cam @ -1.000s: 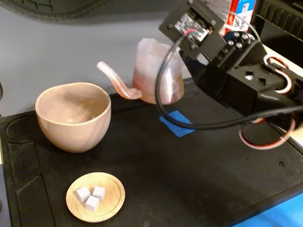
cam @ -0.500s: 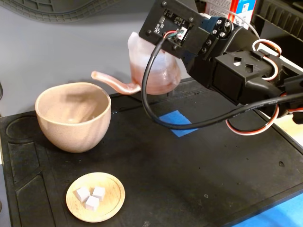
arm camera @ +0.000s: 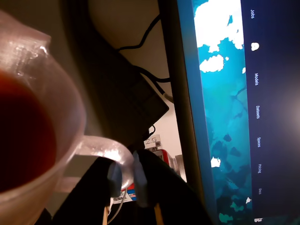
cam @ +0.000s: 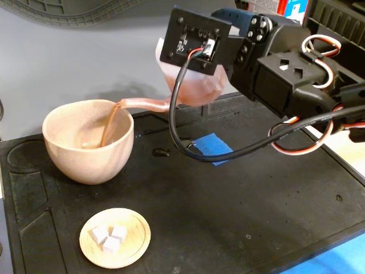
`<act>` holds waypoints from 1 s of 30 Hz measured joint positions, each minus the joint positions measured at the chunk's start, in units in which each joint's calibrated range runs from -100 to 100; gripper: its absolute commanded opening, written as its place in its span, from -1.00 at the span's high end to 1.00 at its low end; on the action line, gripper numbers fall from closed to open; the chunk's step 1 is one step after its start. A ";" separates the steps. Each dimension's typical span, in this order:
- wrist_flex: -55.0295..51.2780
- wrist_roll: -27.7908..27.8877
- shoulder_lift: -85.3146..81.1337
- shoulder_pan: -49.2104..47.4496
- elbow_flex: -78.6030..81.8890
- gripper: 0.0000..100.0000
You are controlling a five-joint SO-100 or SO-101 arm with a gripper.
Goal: Pick up a kettle and pour liquid into a cup.
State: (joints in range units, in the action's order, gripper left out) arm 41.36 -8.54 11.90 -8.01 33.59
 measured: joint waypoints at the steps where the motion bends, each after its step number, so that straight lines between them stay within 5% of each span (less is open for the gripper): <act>1: 0.00 0.00 0.00 0.00 -0.29 0.99; 30: -1.66 2.25 5.22 -0.23 -6.52 0.99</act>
State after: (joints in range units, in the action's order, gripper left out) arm 39.69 -6.29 17.12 -8.24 27.07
